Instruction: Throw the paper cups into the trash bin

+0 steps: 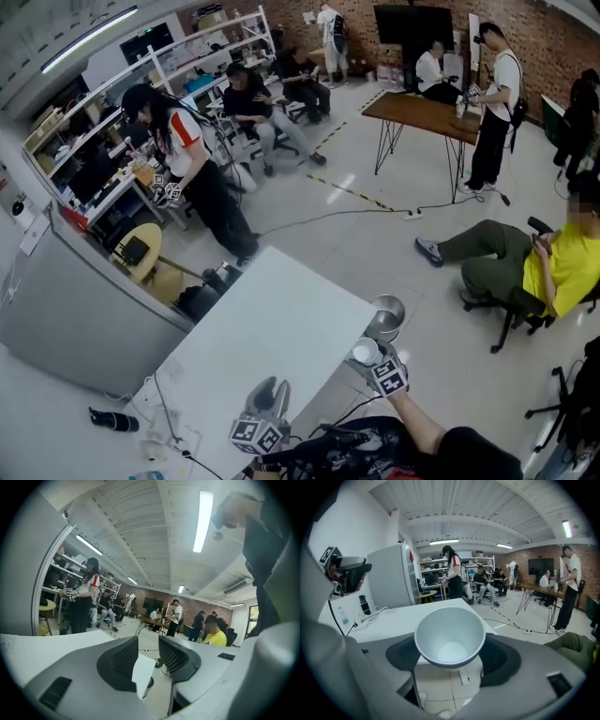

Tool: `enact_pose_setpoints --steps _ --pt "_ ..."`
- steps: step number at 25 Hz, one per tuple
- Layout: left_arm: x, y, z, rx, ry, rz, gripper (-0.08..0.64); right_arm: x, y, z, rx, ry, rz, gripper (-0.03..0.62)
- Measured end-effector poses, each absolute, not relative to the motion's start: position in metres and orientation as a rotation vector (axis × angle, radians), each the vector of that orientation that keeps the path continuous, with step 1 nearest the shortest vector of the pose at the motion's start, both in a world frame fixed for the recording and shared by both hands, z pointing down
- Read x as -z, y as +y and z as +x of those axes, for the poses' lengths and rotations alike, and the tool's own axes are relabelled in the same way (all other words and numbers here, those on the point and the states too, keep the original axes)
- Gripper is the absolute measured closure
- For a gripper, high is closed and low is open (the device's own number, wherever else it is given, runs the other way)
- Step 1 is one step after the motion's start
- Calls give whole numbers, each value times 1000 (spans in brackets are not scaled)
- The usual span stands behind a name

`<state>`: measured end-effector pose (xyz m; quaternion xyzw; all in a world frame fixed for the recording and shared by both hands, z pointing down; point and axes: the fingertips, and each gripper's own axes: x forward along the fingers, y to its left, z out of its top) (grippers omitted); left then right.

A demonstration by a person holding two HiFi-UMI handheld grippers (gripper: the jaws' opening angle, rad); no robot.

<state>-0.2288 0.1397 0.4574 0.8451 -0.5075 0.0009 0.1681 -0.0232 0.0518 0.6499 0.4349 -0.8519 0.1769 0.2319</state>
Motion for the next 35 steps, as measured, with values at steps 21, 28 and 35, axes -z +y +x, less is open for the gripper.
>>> enact_pose_setpoints --steps 21,28,35 --pt "-466 89 -80 -50 -1080 2550 425 -571 97 171 -523 -2256 1716 216" --pt "-481 25 -88 -16 -1008 2578 425 -563 39 150 -487 -2264 1763 216" --pt "-475 -27 -111 30 -1012 2541 425 -541 -24 128 -430 -2245 1738 216"
